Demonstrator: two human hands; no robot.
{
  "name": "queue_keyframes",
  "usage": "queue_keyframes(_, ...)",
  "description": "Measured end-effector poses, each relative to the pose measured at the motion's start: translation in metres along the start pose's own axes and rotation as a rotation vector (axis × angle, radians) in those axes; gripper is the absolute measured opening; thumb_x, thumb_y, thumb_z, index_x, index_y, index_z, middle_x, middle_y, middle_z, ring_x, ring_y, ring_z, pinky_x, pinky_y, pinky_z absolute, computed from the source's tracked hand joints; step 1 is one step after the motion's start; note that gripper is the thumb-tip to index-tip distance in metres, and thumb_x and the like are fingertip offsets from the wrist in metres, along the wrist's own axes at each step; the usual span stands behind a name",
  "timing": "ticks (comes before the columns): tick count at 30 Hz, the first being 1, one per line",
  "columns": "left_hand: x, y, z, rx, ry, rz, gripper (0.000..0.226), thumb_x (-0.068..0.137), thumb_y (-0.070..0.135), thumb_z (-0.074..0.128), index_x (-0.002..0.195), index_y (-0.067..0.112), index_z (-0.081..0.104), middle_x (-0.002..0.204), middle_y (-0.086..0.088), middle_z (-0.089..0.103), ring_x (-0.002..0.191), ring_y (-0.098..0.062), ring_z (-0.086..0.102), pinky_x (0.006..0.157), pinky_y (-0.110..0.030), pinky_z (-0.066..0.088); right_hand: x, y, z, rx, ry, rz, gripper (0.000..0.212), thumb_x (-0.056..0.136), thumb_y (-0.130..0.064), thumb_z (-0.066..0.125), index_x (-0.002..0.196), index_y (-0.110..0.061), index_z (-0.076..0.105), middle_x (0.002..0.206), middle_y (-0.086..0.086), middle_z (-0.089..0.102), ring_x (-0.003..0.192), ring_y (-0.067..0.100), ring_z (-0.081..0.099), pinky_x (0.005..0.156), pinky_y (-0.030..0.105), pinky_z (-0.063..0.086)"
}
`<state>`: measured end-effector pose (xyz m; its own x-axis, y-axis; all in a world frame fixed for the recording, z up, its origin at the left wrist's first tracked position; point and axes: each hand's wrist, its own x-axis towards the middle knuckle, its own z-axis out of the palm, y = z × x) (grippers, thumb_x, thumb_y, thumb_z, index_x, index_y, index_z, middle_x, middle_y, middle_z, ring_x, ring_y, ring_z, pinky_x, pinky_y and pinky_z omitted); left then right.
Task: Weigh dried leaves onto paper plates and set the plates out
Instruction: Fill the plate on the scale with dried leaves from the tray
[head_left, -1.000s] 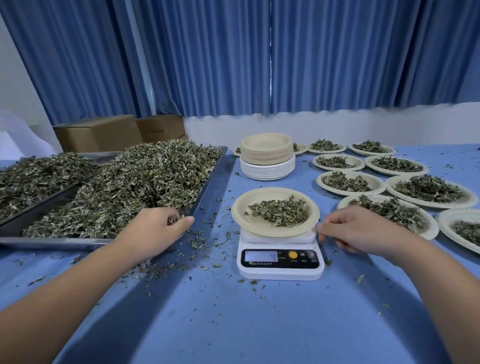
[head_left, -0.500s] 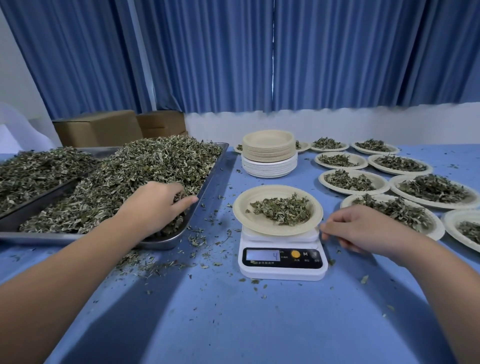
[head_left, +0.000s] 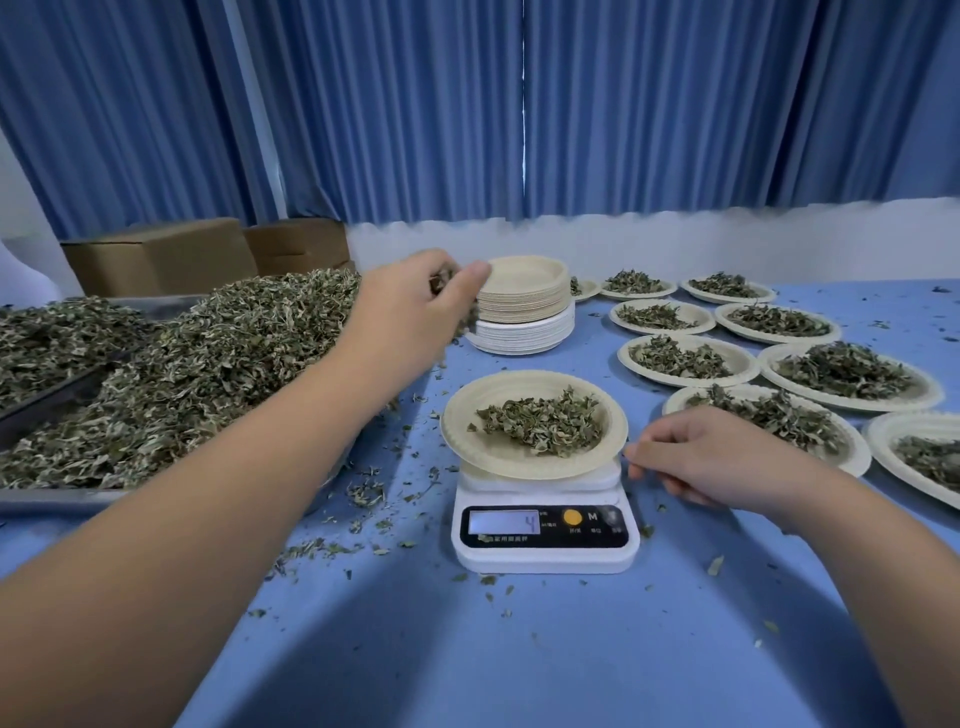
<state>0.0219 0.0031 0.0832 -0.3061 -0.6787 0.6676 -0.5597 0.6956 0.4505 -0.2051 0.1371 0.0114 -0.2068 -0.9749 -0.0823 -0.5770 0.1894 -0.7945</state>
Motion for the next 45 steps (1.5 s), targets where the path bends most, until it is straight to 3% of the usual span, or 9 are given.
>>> queue_keyframes(5,-0.002,0.015,0.042,-0.066,-0.312,0.029,0.032,0.094,0.052,0.050,0.098,0.022,0.062,0.069,0.013,0.061,0.052,0.008,0.053,0.045,-0.009,0.039,0.000,-0.001,0.000,-0.006,-0.008,0.000,0.033,0.091,-0.032,0.062,0.063,-0.016,0.069,0.049,-0.001,0.053,0.041,0.014,0.038,0.042,0.019,0.032)
queue_keyframes(10,-0.013,0.007,0.054,-0.047,-0.579,0.016,0.047,0.091,0.063,0.040,0.127,0.035,0.051,0.106,0.021,0.058,0.095,-0.001,0.055,0.077,-0.022,0.039,-0.001,-0.003,0.000,-0.005,-0.014,0.003,0.032,0.092,-0.031,0.061,0.066,-0.014,0.068,0.048,-0.001,0.052,0.040,0.014,0.037,0.041,0.020,0.031)
queue_keyframes(14,-0.021,0.004,0.043,-0.130,-0.476,0.038,0.045,0.093,0.061,0.035,0.128,0.037,0.052,0.104,0.029,0.056,0.092,0.018,0.051,0.081,-0.013,0.037,-0.002,-0.002,0.000,-0.008,-0.016,0.003,0.032,0.092,-0.030,0.061,0.065,-0.015,0.068,0.048,-0.001,0.051,0.041,0.015,0.037,0.043,0.022,0.031)
queue_keyframes(18,-0.027,-0.012,0.020,-0.182,-0.299,-0.054,0.052,0.094,0.061,0.031,0.127,0.031,0.057,0.120,0.014,0.062,0.107,-0.006,0.058,0.093,-0.030,0.044,-0.003,-0.003,-0.001,-0.010,-0.009,0.002,0.031,0.092,-0.030,0.061,0.067,-0.013,0.069,0.048,-0.001,0.052,0.040,0.013,0.038,0.043,0.021,0.032)
queue_keyframes(23,-0.040,-0.053,-0.001,-0.002,-0.065,-0.250,0.017,0.096,0.040,0.049,0.100,0.032,0.064,0.093,0.016,0.062,0.080,0.002,0.054,0.064,-0.020,0.038,-0.005,-0.003,-0.001,-0.028,0.009,0.001,0.032,0.092,-0.031,0.061,0.068,-0.013,0.069,0.047,-0.002,0.052,0.041,0.013,0.039,0.043,0.019,0.033)
queue_keyframes(29,-0.057,-0.089,-0.016,0.355,-0.192,-0.443,0.030,0.095,0.048,0.046,0.108,0.026,0.061,0.116,-0.005,0.056,0.070,-0.009,0.049,0.071,-0.033,0.042,-0.006,-0.005,-0.001,-0.048,0.023,0.013,0.034,0.092,-0.032,0.061,0.063,-0.016,0.069,0.049,0.000,0.052,0.042,0.014,0.039,0.043,0.020,0.034)
queue_keyframes(32,-0.062,-0.087,-0.018,0.391,-0.283,-0.494,0.032,0.096,0.051,0.044,0.106,0.025,0.059,0.101,-0.002,0.060,0.071,-0.012,0.054,0.070,-0.034,0.049,-0.006,-0.006,0.001,-0.059,0.024,0.016,0.033,0.092,-0.032,0.062,0.065,-0.015,0.069,0.048,0.000,0.051,0.043,0.015,0.038,0.043,0.020,0.033)
queue_keyframes(40,-0.072,-0.047,0.001,0.234,-0.261,-0.150,0.034,0.096,0.030,0.050,0.127,0.020,0.061,0.128,0.003,0.054,0.101,-0.018,0.053,0.091,-0.029,0.041,-0.006,-0.006,0.005,-0.078,0.038,0.020,0.033,0.092,-0.034,0.061,0.064,-0.019,0.070,0.047,-0.001,0.052,0.044,0.016,0.038,0.048,0.025,0.032)
queue_keyframes(45,-0.077,-0.039,0.010,0.190,-0.304,-0.131,0.038,0.094,0.031,0.048,0.129,0.023,0.059,0.132,0.008,0.051,0.122,-0.013,0.046,0.103,-0.031,0.038,-0.006,-0.007,0.006,-0.079,0.042,0.017,0.031,0.090,-0.036,0.062,0.065,-0.020,0.070,0.047,-0.001,0.053,0.044,0.017,0.038,0.048,0.026,0.031)
